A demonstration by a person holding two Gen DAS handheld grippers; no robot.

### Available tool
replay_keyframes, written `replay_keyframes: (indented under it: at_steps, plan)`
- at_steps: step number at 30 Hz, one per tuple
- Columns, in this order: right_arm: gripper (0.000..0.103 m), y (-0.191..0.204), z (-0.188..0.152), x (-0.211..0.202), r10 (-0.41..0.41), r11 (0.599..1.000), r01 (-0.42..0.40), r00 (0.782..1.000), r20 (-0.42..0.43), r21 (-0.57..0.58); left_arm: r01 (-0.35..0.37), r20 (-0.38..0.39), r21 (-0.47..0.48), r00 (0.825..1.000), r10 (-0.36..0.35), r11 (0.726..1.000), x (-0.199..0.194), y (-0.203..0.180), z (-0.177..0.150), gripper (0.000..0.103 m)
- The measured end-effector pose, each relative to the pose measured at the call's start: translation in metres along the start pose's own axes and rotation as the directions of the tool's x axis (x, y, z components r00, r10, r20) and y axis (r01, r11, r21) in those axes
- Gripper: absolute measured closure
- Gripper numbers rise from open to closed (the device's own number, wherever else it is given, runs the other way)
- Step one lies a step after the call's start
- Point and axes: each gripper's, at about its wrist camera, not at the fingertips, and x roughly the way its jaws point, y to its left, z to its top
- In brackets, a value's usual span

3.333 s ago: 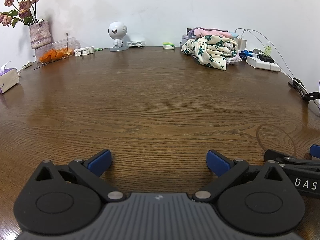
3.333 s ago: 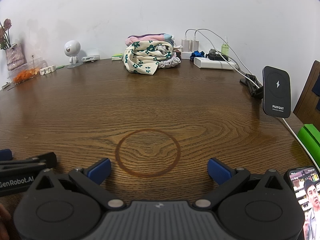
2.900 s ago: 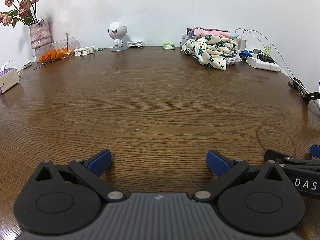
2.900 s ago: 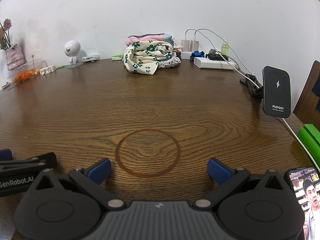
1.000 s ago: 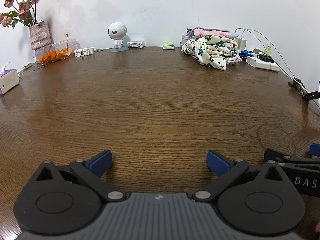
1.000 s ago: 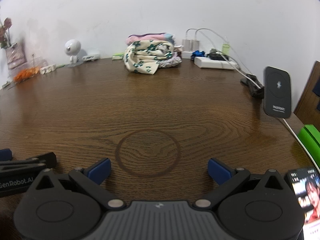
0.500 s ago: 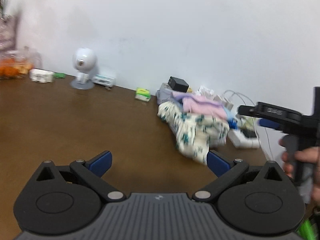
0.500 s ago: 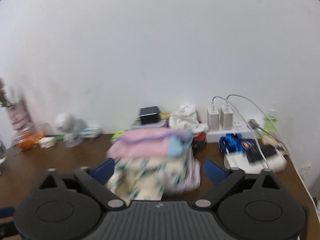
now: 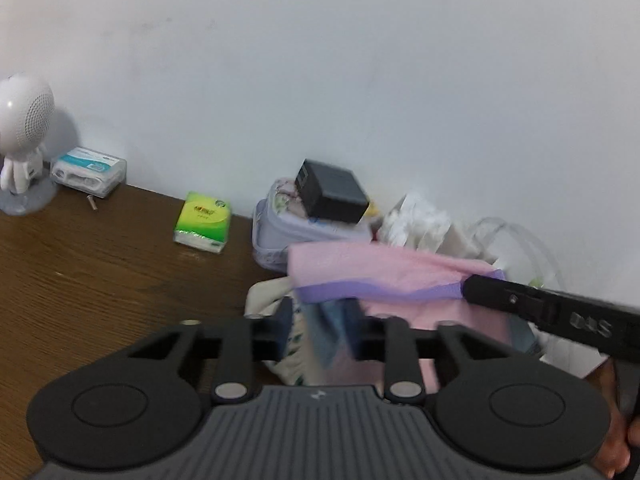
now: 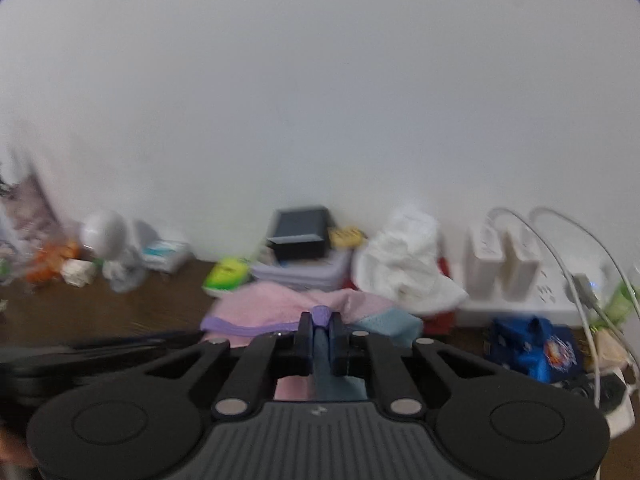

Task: Fold clothes
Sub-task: 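Grasp the pink-and-blue garment from the pile with both grippers, then lift the garment with both grippers and carry it over the table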

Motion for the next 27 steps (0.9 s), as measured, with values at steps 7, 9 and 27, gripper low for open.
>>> replay_keyframes:
  at_steps: [7, 9, 27]
  plan:
    - [0.098, 0.075, 0.018, -0.134, 0.201, 0.974, -0.177, 0.964, 0.174, -0.144, 0.118, 0.196, 0.086, 0.972, -0.133, 0.989, -0.118, -0.033, 0.022, 0.101]
    - [0.097, 0.097, 0.019, -0.191, 0.256, 0.956, -0.215, 0.945, 0.204, -0.201, 0.164, 0.276, 0.12, 0.942, -0.192, 0.979, -0.183, -0.042, 0.027, 0.102]
    - [0.027, 0.185, -0.18, -0.354, 0.446, 0.893, -0.423, 0.879, 0.169, -0.156, 0.028, 0.421, 0.219, 0.899, -0.12, 0.975, -0.439, -0.055, -0.082, 0.102]
